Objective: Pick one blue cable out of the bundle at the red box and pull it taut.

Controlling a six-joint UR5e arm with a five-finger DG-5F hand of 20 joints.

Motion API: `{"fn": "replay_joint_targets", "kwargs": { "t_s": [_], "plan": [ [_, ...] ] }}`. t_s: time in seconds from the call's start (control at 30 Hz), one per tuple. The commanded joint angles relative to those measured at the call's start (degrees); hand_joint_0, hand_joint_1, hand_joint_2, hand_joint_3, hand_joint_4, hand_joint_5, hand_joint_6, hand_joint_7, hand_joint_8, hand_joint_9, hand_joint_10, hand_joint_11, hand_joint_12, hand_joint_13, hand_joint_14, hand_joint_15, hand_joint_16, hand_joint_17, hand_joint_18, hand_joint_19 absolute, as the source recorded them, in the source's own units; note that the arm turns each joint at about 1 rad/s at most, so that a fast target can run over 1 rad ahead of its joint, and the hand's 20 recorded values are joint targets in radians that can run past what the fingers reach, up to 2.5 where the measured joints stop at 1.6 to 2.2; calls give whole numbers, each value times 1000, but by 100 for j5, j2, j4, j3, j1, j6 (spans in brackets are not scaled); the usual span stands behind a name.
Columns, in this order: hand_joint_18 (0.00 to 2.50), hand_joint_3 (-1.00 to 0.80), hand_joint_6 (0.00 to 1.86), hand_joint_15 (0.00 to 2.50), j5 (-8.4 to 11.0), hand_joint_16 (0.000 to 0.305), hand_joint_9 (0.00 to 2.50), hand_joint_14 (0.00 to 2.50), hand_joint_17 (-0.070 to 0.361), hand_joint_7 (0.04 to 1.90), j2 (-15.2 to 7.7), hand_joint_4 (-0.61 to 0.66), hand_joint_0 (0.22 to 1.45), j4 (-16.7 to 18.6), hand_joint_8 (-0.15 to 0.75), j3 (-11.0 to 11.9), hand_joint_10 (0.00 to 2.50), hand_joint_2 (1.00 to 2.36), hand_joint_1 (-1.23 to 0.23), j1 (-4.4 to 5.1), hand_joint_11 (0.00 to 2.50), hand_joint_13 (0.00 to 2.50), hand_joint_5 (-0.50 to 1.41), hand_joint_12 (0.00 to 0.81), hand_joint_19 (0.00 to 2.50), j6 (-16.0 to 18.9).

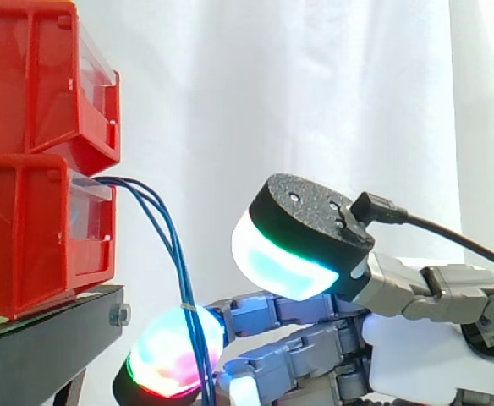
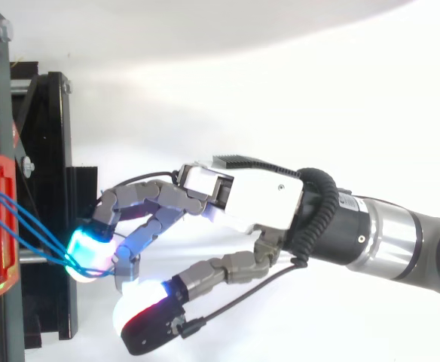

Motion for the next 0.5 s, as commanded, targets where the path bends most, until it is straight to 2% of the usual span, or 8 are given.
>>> {"fn": "replay_joint_targets", "kwargs": {
  "t_s": [0.0, 0.2, 0.47],
  "plan": [
    [364, -500, 503, 275, 115, 56, 933, 10, 126, 942, 0, 330, 534, 76, 309, 1, 16, 1000, -690, 80, 885, 474, -115, 360, 312, -9],
    [385, -500, 503, 271, 185, 54, 943, 11, 122, 978, 0, 306, 581, 76, 303, 1, 20, 1000, -724, 133, 897, 486, -109, 349, 308, -36],
    [397, -500, 503, 275, 255, 53, 945, 11, 119, 994, -17, 301, 606, 155, 302, 10, 20, 1000, -740, 150, 892, 494, -105, 344, 303, -141]
  ]
}}
